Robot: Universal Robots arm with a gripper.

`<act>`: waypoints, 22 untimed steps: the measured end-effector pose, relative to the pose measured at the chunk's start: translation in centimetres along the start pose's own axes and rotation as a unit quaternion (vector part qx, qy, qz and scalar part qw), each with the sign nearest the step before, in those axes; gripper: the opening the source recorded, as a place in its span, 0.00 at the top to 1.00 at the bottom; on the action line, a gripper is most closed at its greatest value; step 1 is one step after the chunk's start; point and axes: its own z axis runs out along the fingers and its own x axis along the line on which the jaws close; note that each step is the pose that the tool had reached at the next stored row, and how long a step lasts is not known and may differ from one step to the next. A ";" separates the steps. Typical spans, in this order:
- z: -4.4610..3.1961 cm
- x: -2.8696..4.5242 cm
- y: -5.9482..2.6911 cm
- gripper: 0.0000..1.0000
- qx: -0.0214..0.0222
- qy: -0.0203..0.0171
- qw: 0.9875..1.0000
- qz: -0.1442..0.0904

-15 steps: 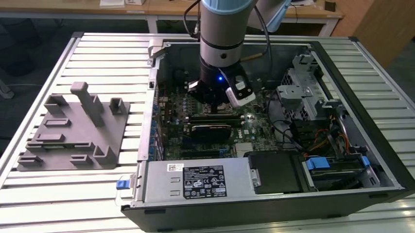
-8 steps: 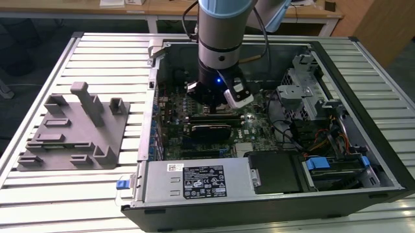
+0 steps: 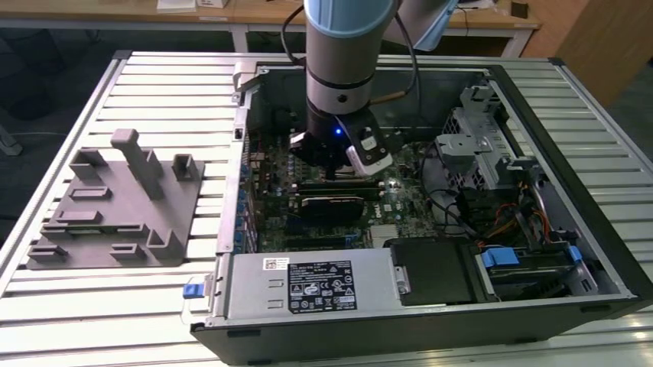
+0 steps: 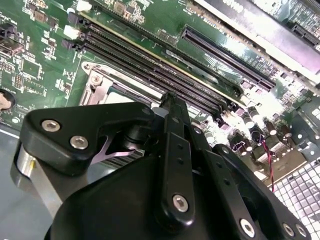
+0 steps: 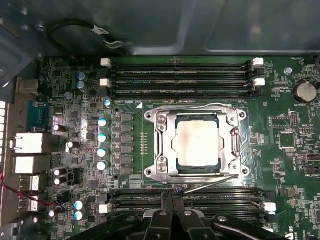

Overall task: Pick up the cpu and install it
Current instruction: 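Install the second cpu locking lever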

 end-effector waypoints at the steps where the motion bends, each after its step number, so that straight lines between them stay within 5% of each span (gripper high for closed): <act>1: 0.02 0.00 -0.11 0.89 -0.003 0.000 1.000 0.000; 9: 0.09 0.07 -0.98 0.89 -0.027 0.003 1.000 0.001; 18: 0.25 0.10 -1.94 0.89 -0.047 0.006 0.999 0.001; 22: 0.46 0.13 -1.97 0.89 -0.053 0.009 0.999 0.002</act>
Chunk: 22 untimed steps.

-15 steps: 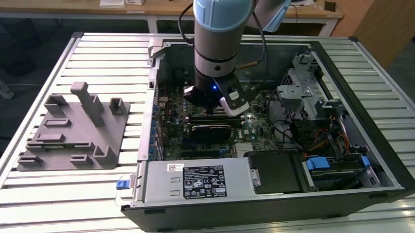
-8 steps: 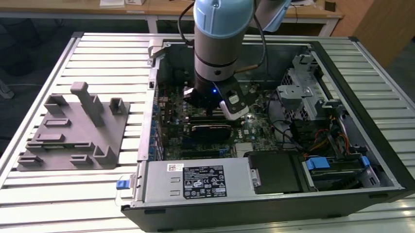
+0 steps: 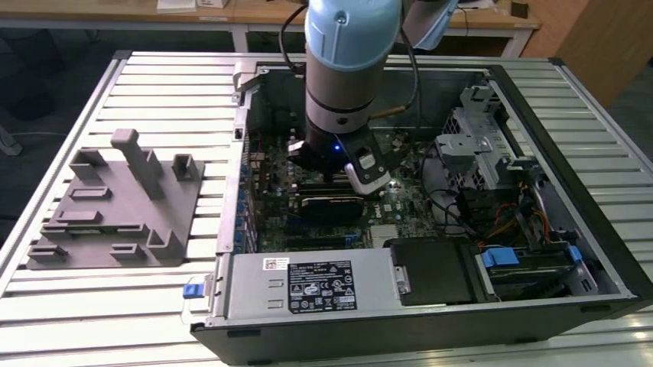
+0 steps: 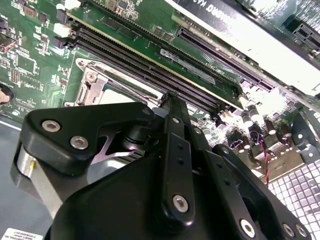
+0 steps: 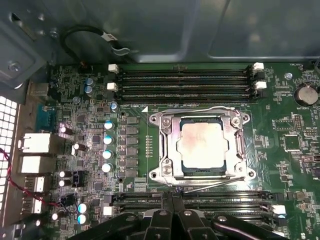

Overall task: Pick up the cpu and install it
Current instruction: 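Install the second cpu locking lever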

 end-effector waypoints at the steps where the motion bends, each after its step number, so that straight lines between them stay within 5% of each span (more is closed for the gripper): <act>1: 0.08 0.00 -0.02 0.89 0.000 0.001 1.000 0.000; 8: 0.57 0.00 -0.15 0.89 -0.004 0.008 1.000 0.002; 15: 0.77 0.08 -0.19 0.89 -0.017 0.015 1.000 0.003; 22: 1.23 0.07 -0.30 0.89 -0.024 0.020 1.000 0.004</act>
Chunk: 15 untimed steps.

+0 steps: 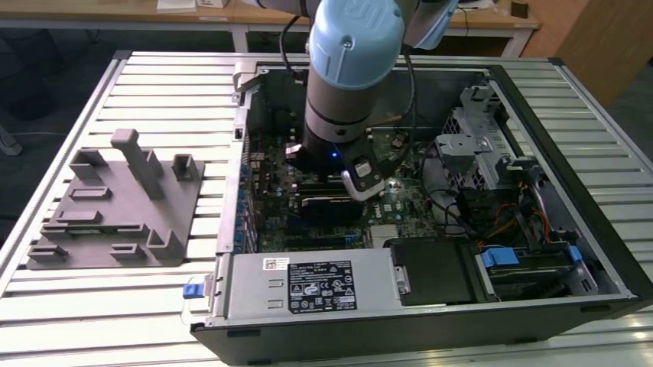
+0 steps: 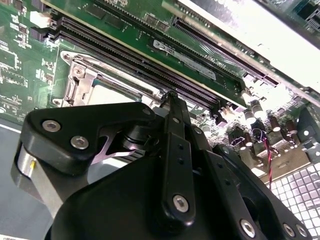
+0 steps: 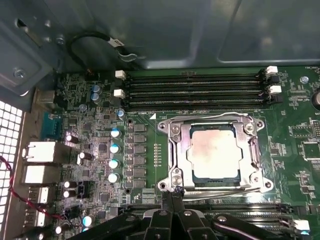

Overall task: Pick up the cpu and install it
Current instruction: 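Install the second cpu locking lever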

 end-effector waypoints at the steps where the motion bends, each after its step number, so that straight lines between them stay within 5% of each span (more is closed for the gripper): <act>1: 0.06 0.00 -0.02 0.89 -0.001 0.001 1.000 0.000; 15: 1.09 0.00 -0.33 0.89 -0.013 0.007 1.000 0.001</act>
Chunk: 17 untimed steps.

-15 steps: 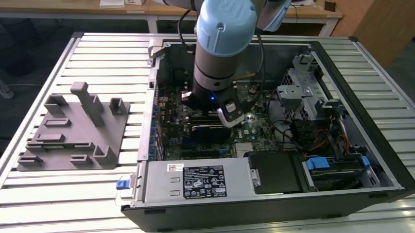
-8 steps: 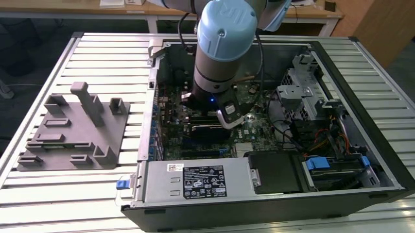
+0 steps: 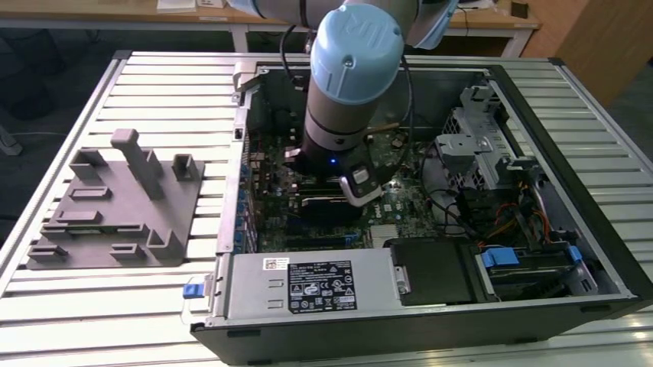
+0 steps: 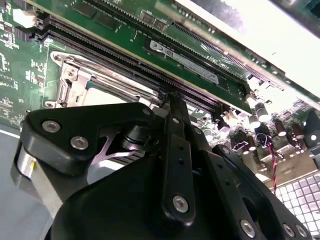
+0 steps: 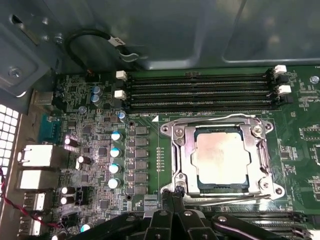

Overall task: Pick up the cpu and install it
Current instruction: 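Install the second cpu locking lever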

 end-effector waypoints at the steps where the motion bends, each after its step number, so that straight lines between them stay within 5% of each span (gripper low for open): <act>1: 0.05 0.02 -0.01 0.89 -0.003 0.000 1.000 0.000; 6: 0.32 0.13 -0.09 0.89 -0.011 0.001 1.000 0.000; 17: 0.25 0.24 -0.07 0.89 -0.015 0.002 1.000 0.000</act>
